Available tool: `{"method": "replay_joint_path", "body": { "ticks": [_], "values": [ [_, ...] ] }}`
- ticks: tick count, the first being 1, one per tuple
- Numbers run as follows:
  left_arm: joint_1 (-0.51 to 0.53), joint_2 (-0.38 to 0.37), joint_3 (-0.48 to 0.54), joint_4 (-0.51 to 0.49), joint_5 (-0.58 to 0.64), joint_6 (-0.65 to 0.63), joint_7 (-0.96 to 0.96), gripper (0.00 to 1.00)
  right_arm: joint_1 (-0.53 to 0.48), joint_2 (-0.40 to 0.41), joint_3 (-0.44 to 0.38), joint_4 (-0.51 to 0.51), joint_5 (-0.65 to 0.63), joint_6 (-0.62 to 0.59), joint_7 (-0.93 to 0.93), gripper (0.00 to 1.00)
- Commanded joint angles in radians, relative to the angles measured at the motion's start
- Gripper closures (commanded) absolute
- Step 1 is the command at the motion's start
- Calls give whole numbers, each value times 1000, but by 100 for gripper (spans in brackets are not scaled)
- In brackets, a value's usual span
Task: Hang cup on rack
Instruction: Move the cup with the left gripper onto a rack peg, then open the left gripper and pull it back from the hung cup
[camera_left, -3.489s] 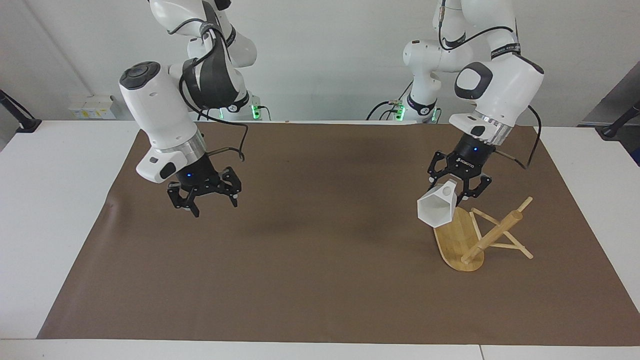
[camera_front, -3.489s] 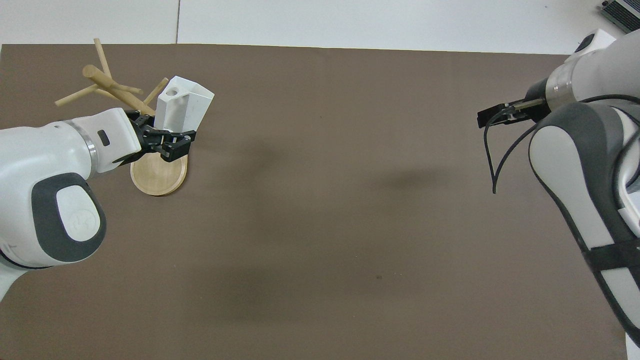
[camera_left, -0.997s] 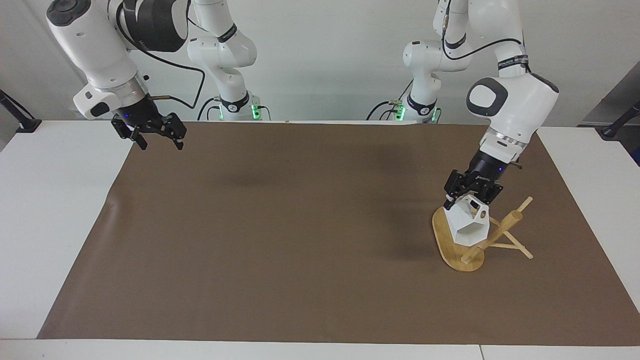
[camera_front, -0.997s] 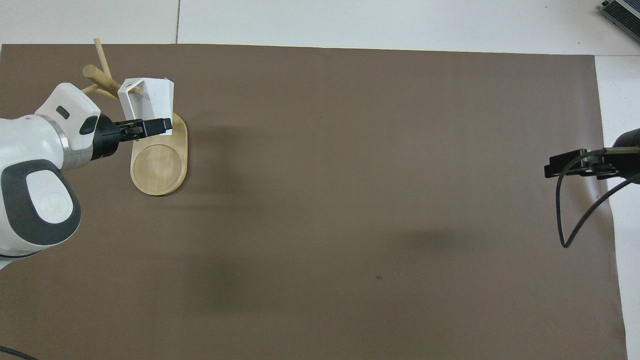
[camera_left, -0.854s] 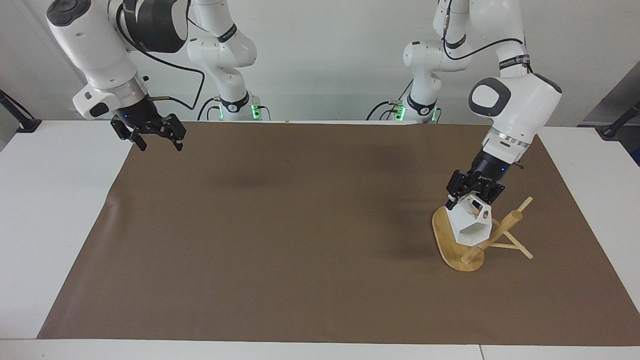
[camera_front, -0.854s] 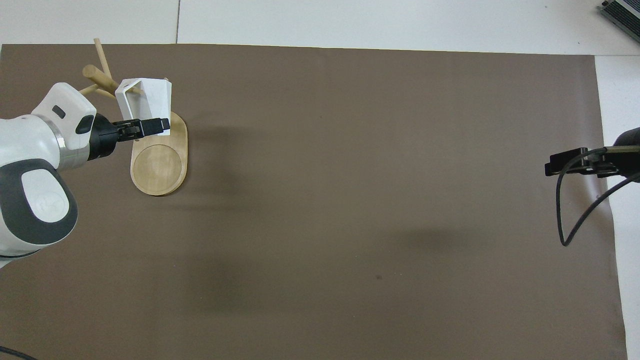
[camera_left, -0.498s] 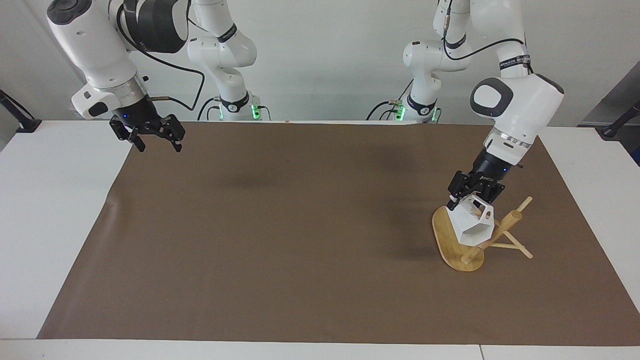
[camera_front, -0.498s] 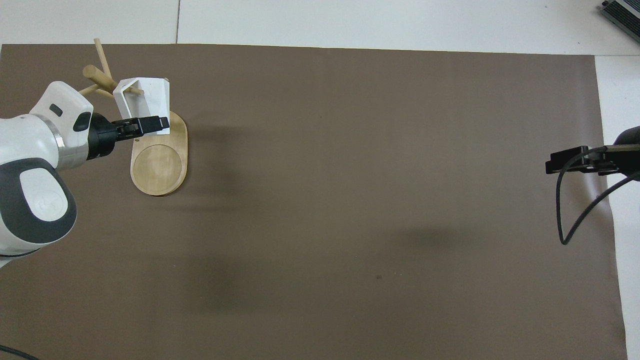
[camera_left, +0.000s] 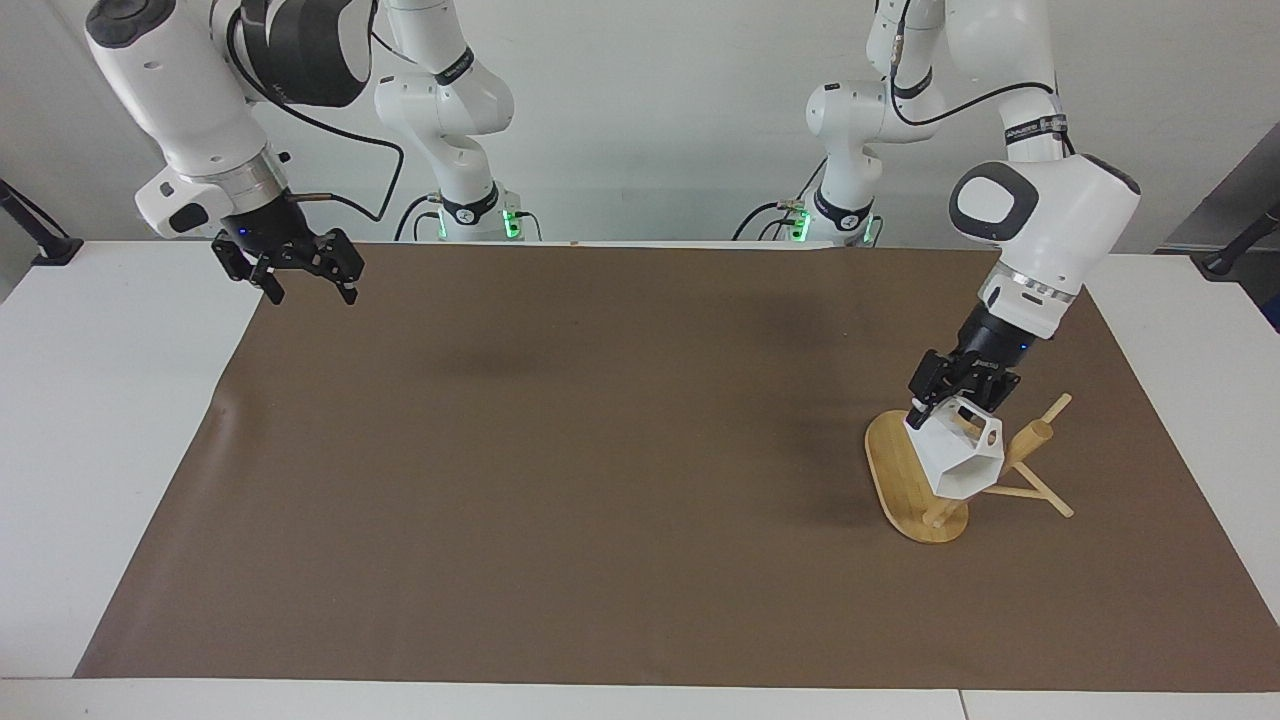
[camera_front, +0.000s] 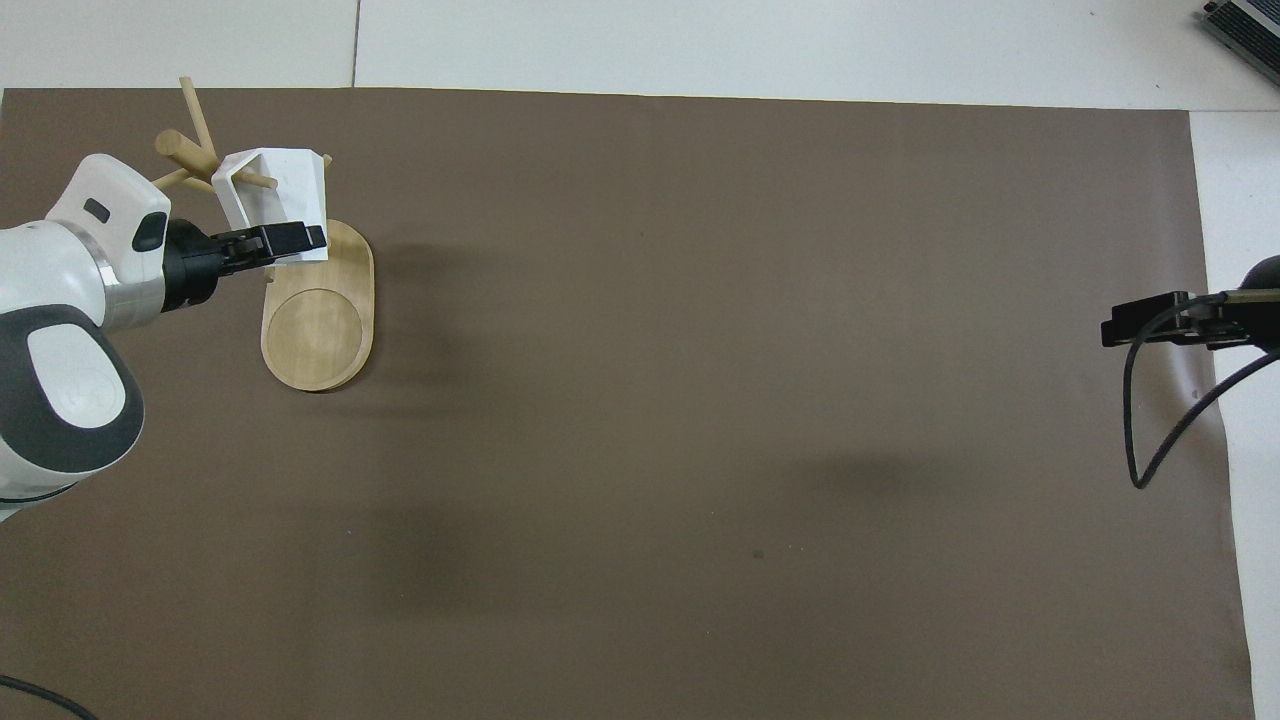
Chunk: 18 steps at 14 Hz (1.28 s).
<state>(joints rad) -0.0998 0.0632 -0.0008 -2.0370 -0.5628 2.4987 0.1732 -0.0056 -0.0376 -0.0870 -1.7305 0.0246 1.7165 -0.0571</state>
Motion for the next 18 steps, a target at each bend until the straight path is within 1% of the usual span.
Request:
{"method": "replay_joint_path", "body": {
  "ticks": [1, 3, 5, 6, 7, 10, 12, 14, 16, 18],
  "values": [
    [9, 27, -1, 17, -5, 3, -11, 100, 9, -18, -5, -26, -17, 23, -9, 0],
    [9, 27, -1, 18, -3, 3, -11, 100, 7, -16, -5, -24, -17, 26, -15, 0],
    [9, 27, -1, 18, -3, 3, -11, 43, 4, -16, -5, -24, -15, 25, -12, 0],
    [9, 27, -1, 20, -2, 0, -11, 3, -4, -16, -5, -24, -15, 25, -12, 0],
    [9, 27, -1, 21, 4, 0, -9, 0, -8, -16, -5, -24, -15, 25, -12, 0],
    [12, 30, -1, 53, 18, -30, -8, 0, -8, -16, -7, -26, -25, 25, -13, 0],
    [34, 55, 2, 121, 64, -105, -9, 0, -8, -16, -7, -26, -67, 26, -13, 0],
    [57, 55, 2, 185, 131, -213, -11, 0, -8, -16, -7, -26, -77, 26, -15, 0],
    [71, 24, 5, 201, 210, -285, -8, 0, -10, -16, -7, -26, -77, 26, -12, 0],
    [71, -52, 5, 199, 329, -371, -11, 0, -25, -15, -5, -23, -75, 23, -12, 0]
  ]
}}
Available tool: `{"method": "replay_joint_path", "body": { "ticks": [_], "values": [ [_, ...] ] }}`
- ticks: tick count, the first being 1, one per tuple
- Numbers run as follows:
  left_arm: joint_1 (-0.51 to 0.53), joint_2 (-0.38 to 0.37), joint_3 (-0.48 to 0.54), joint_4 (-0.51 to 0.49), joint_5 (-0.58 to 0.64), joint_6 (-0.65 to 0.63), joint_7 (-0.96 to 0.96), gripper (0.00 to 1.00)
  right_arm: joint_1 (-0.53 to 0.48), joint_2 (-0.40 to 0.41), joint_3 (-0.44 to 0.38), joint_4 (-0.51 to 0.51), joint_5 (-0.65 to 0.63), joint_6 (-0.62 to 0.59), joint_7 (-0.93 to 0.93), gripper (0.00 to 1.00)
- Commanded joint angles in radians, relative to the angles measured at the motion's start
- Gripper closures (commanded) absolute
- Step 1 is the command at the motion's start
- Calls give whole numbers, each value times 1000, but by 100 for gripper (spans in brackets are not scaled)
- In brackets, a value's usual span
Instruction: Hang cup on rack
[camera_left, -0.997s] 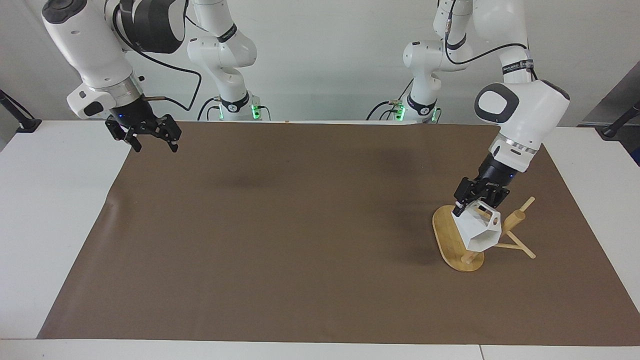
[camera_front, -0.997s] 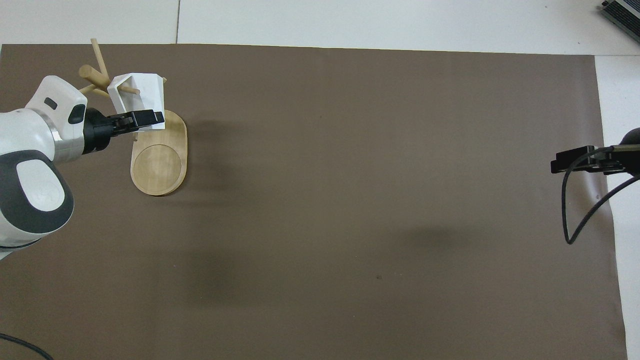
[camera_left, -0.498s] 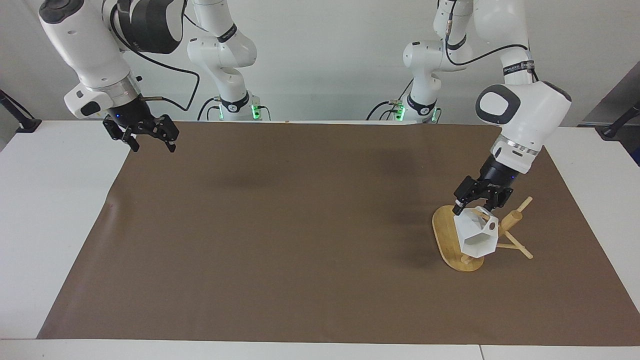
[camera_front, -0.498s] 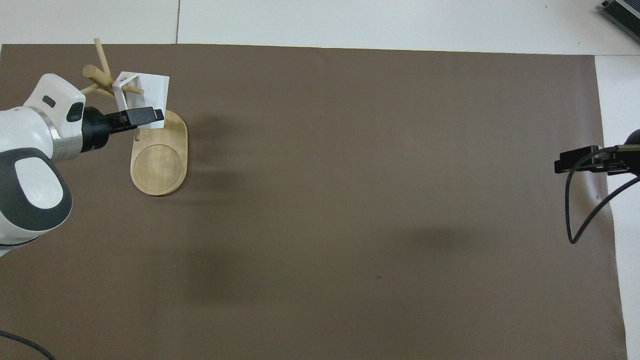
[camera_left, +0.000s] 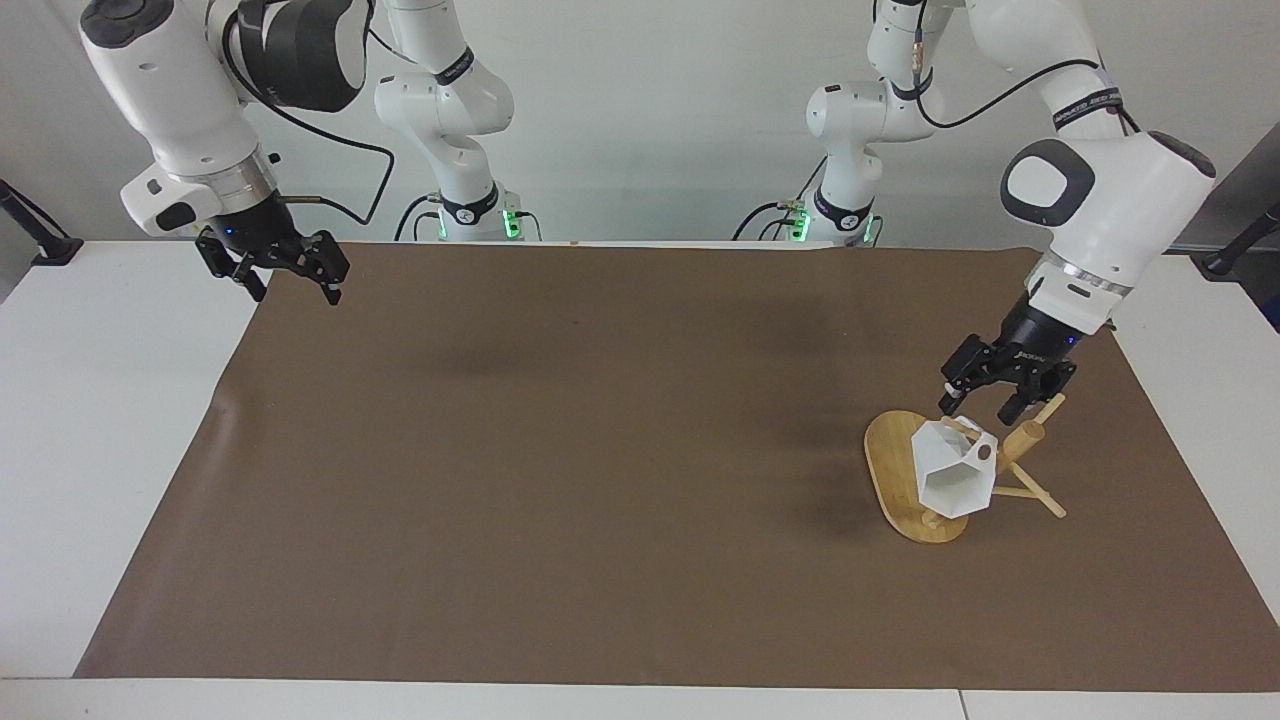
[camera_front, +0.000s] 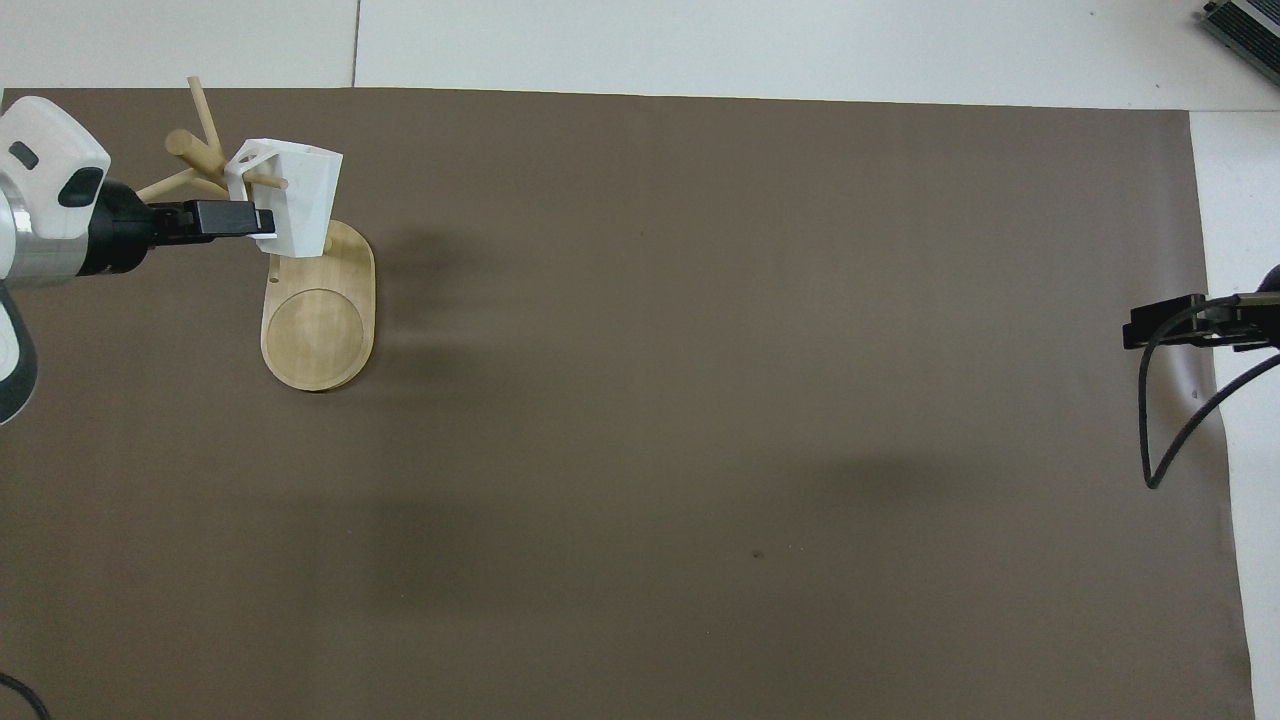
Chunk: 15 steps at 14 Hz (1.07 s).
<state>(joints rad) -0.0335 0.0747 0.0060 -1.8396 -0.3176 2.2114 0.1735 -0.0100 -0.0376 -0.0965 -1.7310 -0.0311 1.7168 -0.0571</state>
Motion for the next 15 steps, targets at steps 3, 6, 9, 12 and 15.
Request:
{"method": "replay_joint_path", "body": {
  "ticks": [3, 6, 9, 12, 15],
  "values": [
    [-2, -124, -1, 20, 191, -205, -19, 0, -15, -16, 6, -22, -13, 11, -15, 0],
    [-6, -108, -9, 169, 303, -421, -52, 0, -8, -16, 6, -22, -7, 11, -16, 0],
    [-20, -110, -17, 180, 311, -505, -68, 0, -10, -16, 6, -22, -6, 11, -15, 0],
    [-34, -110, -20, 213, 341, -596, -65, 0, -8, -16, 6, -22, -6, 9, -15, 0],
    [-26, -104, -18, 237, 331, -614, -65, 0, -10, -16, 6, -22, -6, 11, -15, 0]
  ]
}}
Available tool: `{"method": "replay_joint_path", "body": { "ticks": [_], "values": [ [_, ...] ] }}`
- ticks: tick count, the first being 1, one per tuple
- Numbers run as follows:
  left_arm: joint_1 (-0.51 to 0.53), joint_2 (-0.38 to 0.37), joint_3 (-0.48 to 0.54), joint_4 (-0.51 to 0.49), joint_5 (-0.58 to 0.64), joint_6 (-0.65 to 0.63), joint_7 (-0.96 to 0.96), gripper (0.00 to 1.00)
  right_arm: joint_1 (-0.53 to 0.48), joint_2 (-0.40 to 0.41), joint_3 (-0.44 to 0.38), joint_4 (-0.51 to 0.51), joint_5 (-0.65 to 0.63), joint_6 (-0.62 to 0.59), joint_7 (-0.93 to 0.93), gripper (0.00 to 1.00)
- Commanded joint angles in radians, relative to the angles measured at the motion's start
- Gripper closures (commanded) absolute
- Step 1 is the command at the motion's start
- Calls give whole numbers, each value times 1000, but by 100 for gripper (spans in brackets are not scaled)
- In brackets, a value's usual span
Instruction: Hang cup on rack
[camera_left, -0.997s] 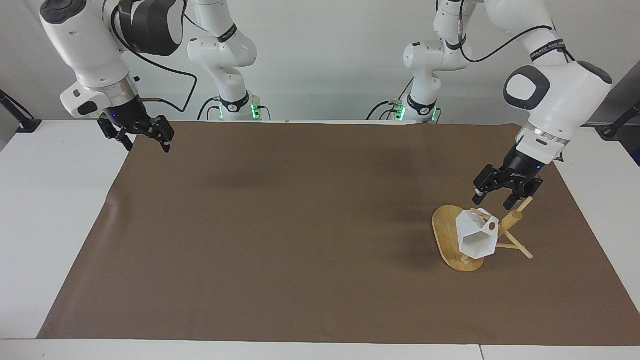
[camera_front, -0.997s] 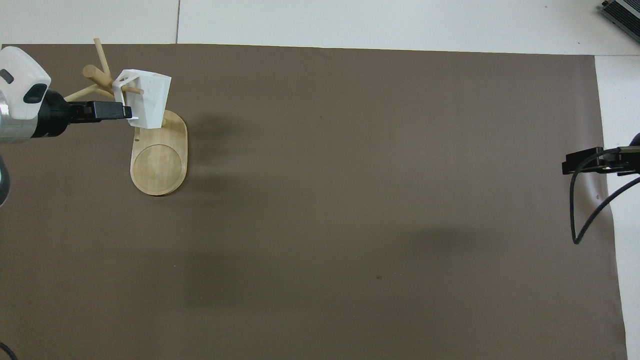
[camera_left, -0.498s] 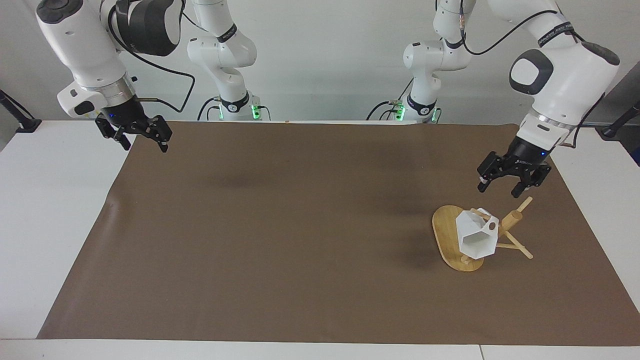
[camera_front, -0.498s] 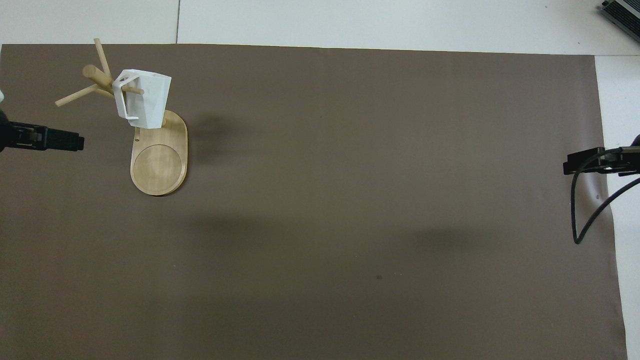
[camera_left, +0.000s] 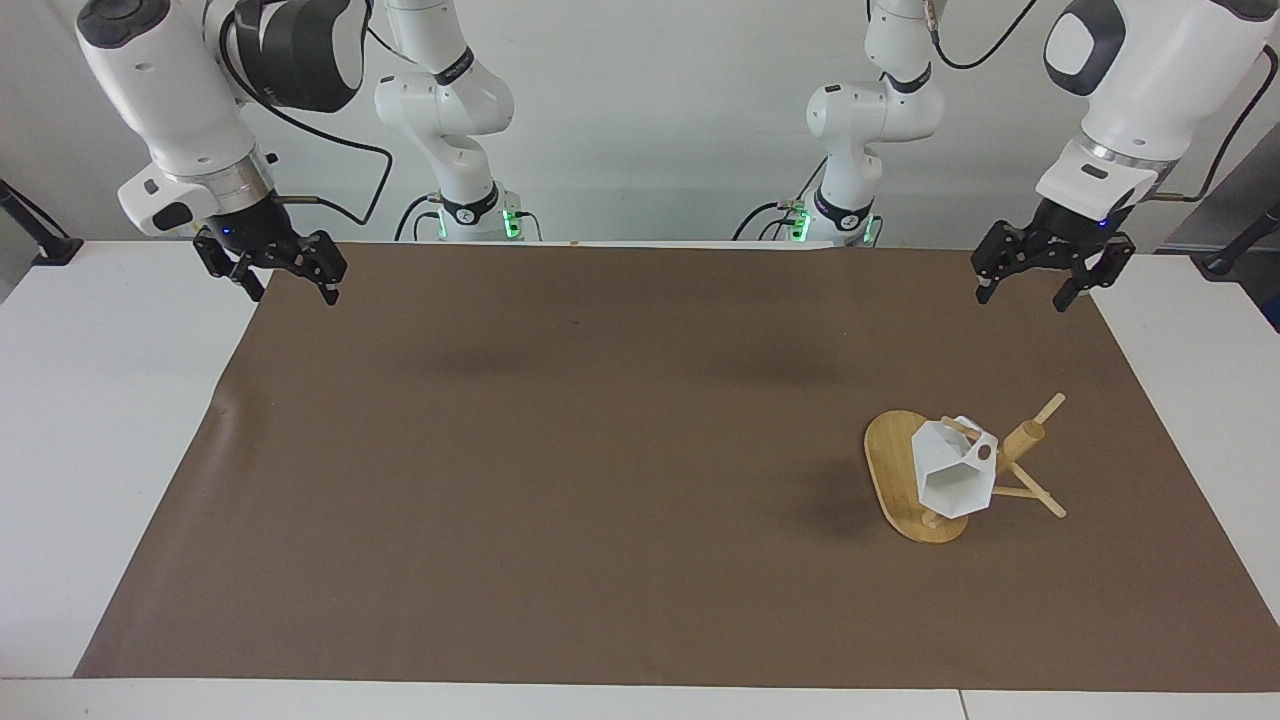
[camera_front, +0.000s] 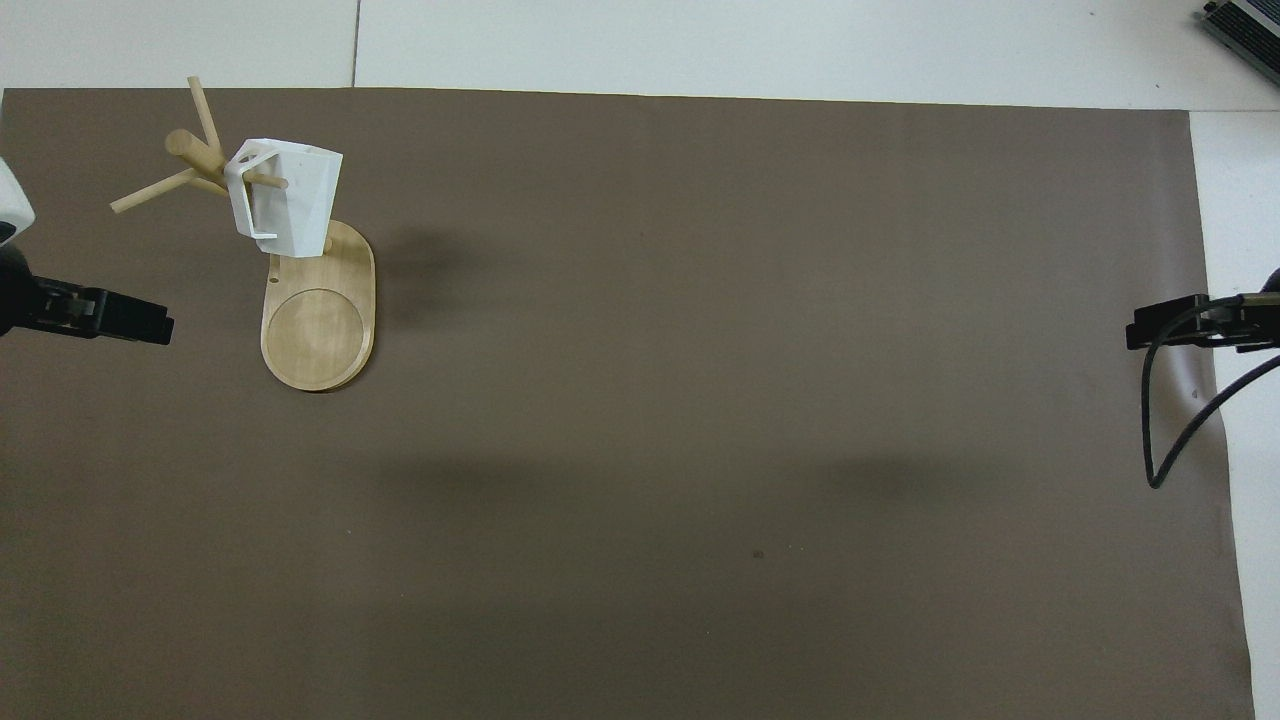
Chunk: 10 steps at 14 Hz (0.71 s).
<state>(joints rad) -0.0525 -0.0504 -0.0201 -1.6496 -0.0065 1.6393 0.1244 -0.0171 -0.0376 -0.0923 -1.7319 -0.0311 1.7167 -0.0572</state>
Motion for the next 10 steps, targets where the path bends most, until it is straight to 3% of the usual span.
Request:
{"method": "replay_joint_path", "body": {
  "ticks": [1, 5, 10],
  "values": [
    [-7, 21, 9, 51, 20, -55, -16, 0, -3, -16, 2, -21, -6, 11, -15, 0],
    [-6, 60, 8, 140, 19, -166, -14, 0, -3, -16, 2, -21, -6, 11, -15, 0],
    [-7, 61, 9, 152, 29, -159, -20, 0, -1, -16, 2, -21, -6, 11, -16, 0]
  ]
}}
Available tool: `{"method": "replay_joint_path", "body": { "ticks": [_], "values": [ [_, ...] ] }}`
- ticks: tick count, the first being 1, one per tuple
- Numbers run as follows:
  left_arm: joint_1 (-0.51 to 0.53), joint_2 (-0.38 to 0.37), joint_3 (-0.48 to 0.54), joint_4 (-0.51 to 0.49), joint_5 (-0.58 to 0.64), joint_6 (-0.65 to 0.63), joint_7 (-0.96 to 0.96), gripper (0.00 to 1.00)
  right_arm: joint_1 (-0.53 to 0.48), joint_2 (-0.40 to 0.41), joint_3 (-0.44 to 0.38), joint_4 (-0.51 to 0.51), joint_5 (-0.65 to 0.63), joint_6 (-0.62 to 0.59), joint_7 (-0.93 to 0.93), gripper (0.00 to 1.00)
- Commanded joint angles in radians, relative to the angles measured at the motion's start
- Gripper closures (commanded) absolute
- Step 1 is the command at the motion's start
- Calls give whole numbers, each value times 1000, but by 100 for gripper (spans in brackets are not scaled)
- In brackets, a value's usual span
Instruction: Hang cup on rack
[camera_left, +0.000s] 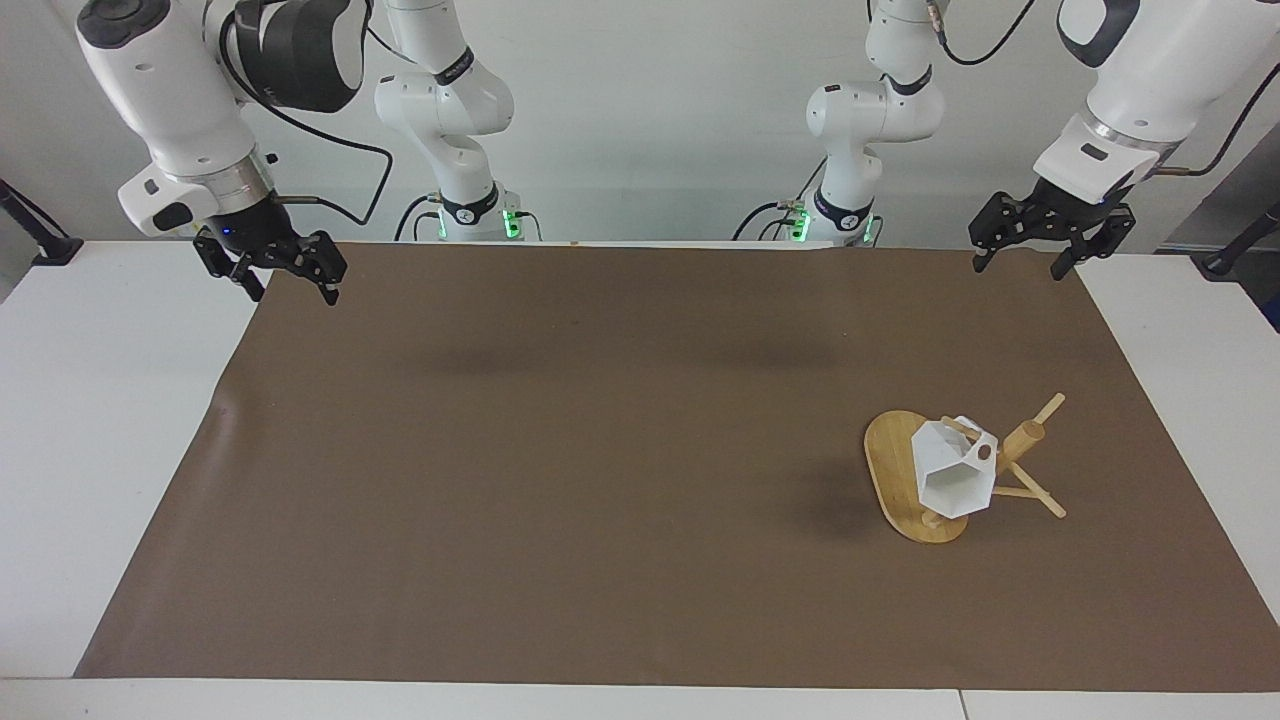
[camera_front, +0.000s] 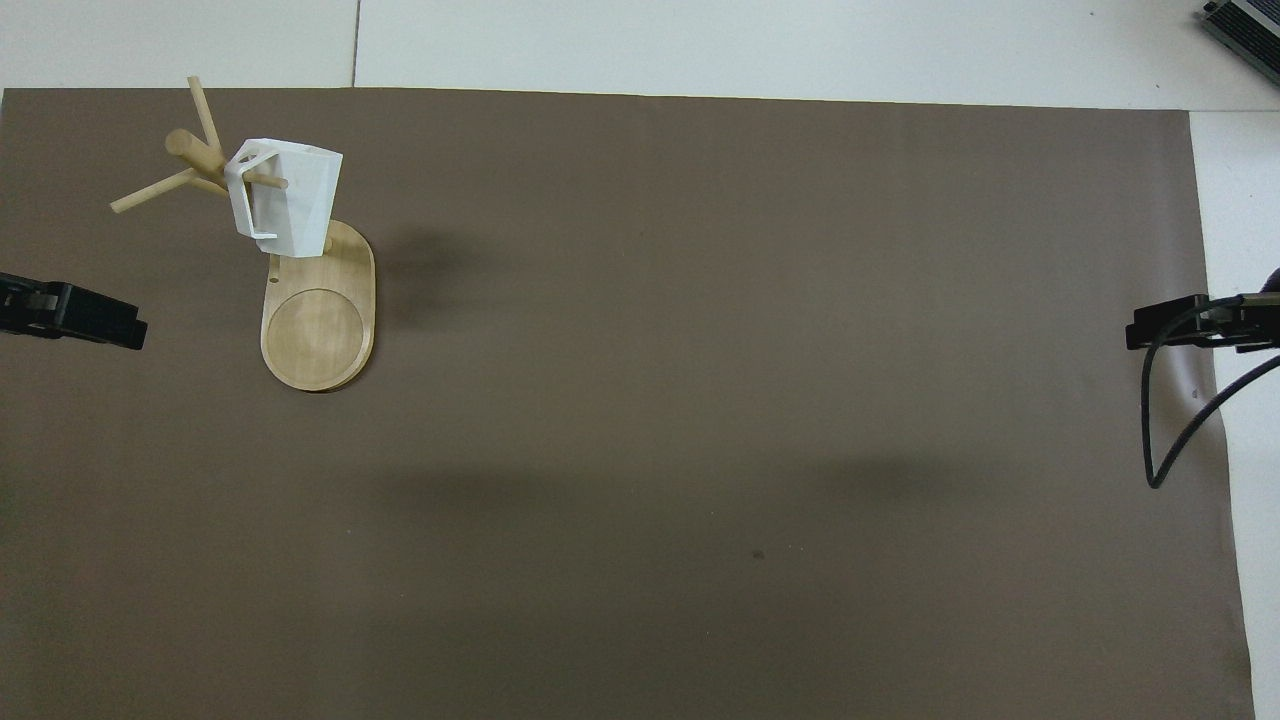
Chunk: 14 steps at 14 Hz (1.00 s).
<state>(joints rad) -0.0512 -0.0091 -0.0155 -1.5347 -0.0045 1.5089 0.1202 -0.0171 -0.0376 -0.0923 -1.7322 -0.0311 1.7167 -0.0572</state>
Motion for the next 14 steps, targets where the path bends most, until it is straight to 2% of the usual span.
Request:
{"method": "replay_joint_path", "body": {
  "ticks": [1, 5, 14],
  "values": [
    [-9, 20, 5, 38, 29, -23, -17, 0, -3, -16, 2, -21, -6, 11, -15, 0],
    [-12, 20, 5, 36, 37, 26, -31, 0, -3, -16, 2, -21, -6, 9, -15, 0],
    [-6, 15, 5, 34, 54, 27, -108, 0, -3, -16, 2, -21, -4, 11, -16, 0]
  ]
}}
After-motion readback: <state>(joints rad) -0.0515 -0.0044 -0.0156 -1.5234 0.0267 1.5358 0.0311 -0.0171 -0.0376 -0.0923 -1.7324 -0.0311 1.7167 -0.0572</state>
